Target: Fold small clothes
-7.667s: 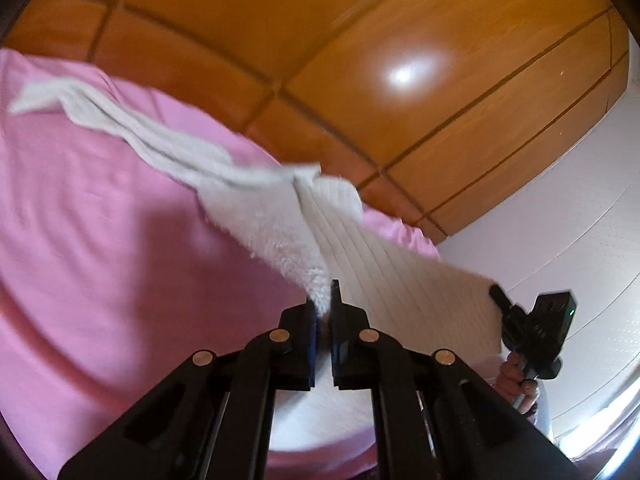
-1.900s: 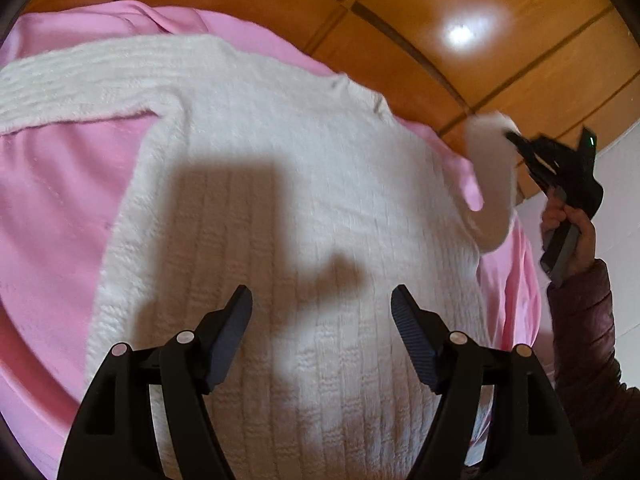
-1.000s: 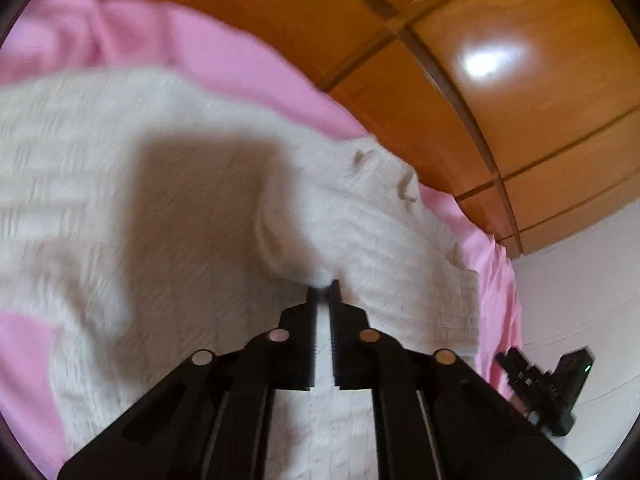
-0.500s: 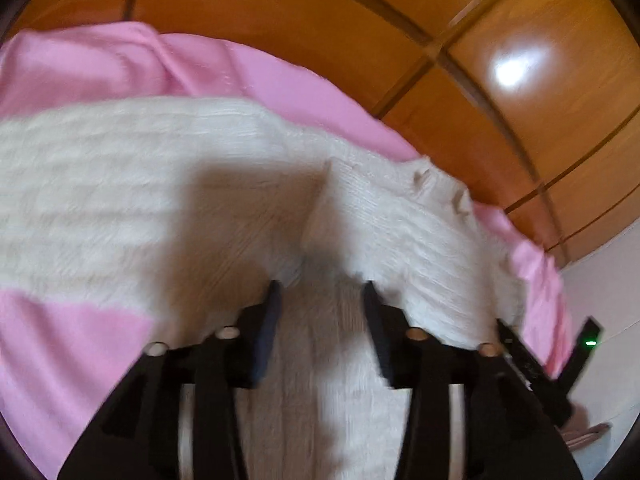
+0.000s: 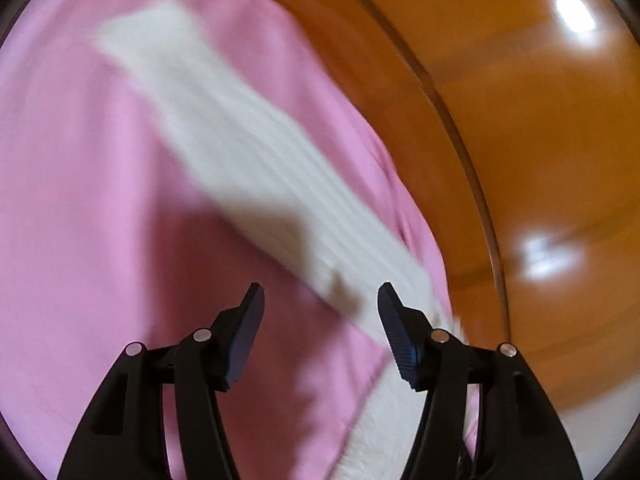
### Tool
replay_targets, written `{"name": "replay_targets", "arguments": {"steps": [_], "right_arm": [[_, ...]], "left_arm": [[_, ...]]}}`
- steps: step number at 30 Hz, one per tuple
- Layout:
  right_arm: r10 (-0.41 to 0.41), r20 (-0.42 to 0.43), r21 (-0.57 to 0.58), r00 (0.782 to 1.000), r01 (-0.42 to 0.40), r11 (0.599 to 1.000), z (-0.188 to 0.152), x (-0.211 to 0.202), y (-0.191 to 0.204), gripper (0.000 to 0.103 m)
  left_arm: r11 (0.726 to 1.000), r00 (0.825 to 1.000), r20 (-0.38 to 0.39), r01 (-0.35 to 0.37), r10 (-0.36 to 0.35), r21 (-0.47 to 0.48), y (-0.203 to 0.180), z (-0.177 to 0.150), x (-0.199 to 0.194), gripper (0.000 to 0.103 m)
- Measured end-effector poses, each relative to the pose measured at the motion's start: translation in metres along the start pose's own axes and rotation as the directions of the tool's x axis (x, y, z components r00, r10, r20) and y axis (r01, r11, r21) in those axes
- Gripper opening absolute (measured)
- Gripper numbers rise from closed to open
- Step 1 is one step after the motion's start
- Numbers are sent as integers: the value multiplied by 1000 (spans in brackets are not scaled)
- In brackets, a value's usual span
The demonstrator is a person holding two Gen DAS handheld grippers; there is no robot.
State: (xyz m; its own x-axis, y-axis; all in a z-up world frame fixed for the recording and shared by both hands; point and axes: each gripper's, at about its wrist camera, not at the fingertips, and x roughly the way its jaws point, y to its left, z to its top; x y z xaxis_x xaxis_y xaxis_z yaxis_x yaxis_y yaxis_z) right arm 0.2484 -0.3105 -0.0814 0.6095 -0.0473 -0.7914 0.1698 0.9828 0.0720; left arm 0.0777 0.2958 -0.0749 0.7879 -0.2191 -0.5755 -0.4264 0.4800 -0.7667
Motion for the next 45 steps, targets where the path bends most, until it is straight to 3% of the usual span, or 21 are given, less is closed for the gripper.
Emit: {"name": "replay_targets", "arguments": {"steps": [4,10,14,15,17,18,20,23,27,30,33,37,38,40,45], "right_arm": [[-55,-6,-25,998,55,998,3,-18,13,80],[94,22,-133,995,-90,987,-22,-51,68,80],[92,-24,-236,995,-95,967,-45,-37,106,83],[80,-28,-247,996,-85,965,-49,-34,111,85],[62,-20,-262,998,-65,963,-51,-31,115,87],[69,-24,-254,997,-73,965,-50,-31,114,87],[99,-35,-225,994,-104,969,-48,-29,108,88],[99,-35,-223,994,-104,969,-50,-29,111,88],[100,-34,-223,994,-105,969,-50,-28,111,88],[106,-32,-216,994,-110,970,-51,-29,111,88],[115,-33,-206,993,-120,971,-52,-30,109,88],[132,-36,-194,991,-137,971,-52,-30,105,88],[135,-36,-192,990,-140,971,-52,-30,105,88],[141,-37,-188,989,-145,971,-52,-30,104,88],[152,-45,-181,987,-157,971,-49,-33,103,84]], "left_arm": [[990,996,82,34,-22,-139,44,38,-28,56],[960,987,147,-23,66,-279,91,84,-41,56],[954,985,155,-31,80,-299,99,105,-34,55],[955,984,155,-40,89,-293,99,111,-32,49],[958,981,159,-63,111,-280,98,120,-29,26],[964,982,150,-72,113,-255,94,124,-28,3],[975,981,162,-73,108,-208,81,126,-32,5],[995,984,177,10,8,-104,45,118,-45,4],[987,984,115,128,-139,95,-35,82,-41,4],[945,972,-8,229,-233,232,-100,32,-20,4],[890,951,-166,303,-260,340,-151,-34,12,4],[827,927,-327,325,-183,458,-180,-118,54,8],[822,925,-344,319,-162,471,-179,-131,59,12],[820,923,-365,298,-118,489,-172,-153,67,40],[814,940,-341,223,-33,536,-144,-175,66,40]]}}
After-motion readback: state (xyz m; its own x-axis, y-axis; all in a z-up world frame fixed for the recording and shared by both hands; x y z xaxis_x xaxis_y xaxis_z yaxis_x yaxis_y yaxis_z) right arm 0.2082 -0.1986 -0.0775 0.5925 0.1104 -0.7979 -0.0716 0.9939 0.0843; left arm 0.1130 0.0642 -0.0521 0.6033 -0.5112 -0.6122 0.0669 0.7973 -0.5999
